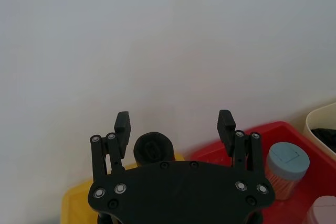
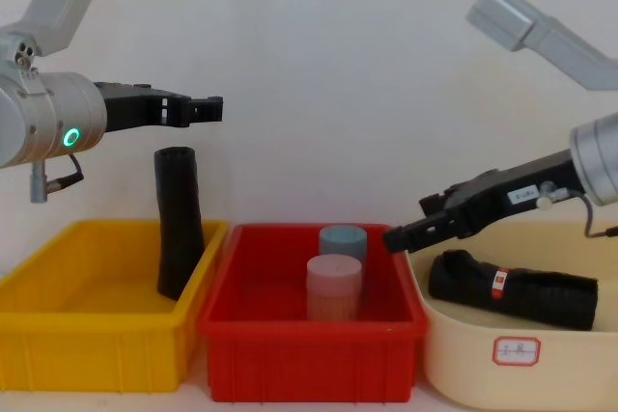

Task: Pick up the garbage bag with the one hand and transfer it to the other hand.

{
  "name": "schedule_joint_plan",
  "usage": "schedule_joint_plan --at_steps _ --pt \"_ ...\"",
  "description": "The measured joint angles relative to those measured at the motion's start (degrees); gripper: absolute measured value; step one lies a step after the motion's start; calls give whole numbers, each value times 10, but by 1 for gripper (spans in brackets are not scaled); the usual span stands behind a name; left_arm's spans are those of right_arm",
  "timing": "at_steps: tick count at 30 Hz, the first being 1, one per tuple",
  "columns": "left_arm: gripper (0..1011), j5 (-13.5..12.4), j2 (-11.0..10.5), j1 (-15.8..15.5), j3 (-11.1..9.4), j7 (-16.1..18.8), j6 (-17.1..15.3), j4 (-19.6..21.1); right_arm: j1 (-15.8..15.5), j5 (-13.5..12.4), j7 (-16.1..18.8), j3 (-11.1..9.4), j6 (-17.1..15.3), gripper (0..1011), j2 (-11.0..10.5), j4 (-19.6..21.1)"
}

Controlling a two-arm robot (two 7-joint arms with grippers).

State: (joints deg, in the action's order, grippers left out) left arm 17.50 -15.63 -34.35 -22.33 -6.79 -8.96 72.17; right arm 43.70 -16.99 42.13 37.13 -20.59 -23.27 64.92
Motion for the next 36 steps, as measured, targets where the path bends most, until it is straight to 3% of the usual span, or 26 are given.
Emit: schedule_joint_plan --at_steps 12,36 --pt "1002 0 0 0 0 0 0 0 23 12 7 31 -7 1000 23 -25" --pt "1002 0 0 0 0 0 0 0 59 21 14 51 5 1000 77 -132"
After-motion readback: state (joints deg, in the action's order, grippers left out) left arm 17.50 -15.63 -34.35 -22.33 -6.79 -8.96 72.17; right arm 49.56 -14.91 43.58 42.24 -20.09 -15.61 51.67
